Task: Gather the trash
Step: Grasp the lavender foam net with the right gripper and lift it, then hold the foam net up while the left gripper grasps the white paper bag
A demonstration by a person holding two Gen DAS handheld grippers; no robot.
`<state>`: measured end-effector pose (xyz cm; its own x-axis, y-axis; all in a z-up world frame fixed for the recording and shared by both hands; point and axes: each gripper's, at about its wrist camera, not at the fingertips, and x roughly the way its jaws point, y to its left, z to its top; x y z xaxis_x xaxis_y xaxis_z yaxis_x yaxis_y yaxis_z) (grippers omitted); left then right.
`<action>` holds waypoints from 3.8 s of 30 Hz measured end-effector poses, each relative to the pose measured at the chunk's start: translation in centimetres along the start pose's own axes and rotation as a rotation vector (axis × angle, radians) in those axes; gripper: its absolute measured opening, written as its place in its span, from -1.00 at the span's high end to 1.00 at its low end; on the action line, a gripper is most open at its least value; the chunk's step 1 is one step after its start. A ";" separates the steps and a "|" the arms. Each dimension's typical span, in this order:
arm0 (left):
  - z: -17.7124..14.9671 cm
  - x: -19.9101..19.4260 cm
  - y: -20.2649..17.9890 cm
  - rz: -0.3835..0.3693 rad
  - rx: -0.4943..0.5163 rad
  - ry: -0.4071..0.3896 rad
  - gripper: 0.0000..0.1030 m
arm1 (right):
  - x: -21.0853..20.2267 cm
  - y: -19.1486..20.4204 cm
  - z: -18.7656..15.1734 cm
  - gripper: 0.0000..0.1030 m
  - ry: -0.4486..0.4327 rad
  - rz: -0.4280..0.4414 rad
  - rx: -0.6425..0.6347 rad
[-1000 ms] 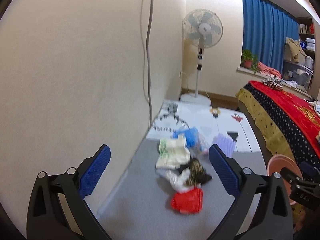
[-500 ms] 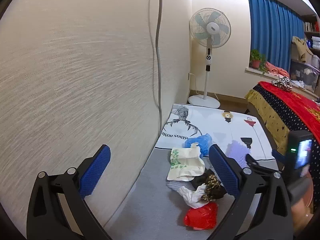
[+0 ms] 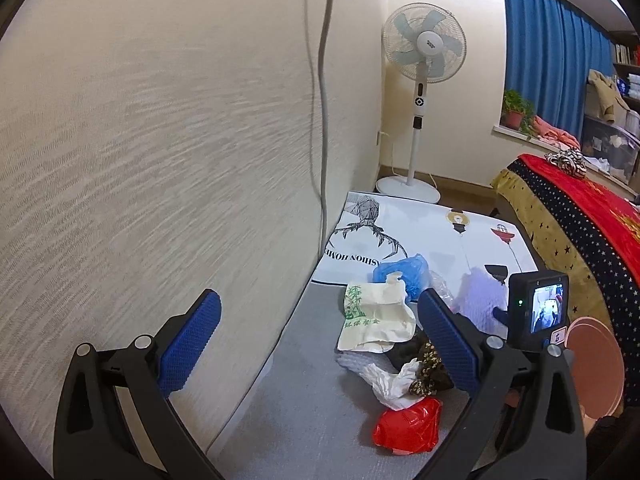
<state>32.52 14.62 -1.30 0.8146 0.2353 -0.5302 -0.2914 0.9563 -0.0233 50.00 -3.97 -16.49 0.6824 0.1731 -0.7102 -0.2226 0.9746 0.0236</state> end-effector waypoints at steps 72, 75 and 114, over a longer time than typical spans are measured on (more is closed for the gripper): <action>1.1 4.3 -2.9 -0.113 0.008 -0.102 -0.85 | -18.1 -5.1 2.7 0.85 -0.180 0.055 0.033; 0.0 9.1 -4.6 -0.167 0.089 -0.024 -0.85 | -18.7 -6.2 1.8 0.85 -0.187 0.047 0.056; -1.7 18.7 -5.0 -0.204 0.116 0.076 0.76 | -15.7 -6.9 1.4 0.84 -0.118 0.078 0.051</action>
<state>48.33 13.90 -12.54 0.8092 0.0252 -0.5870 -0.0616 0.9972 -0.0420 41.83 -13.16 -4.53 0.7421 0.2612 -0.6173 -0.2445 0.9630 0.1135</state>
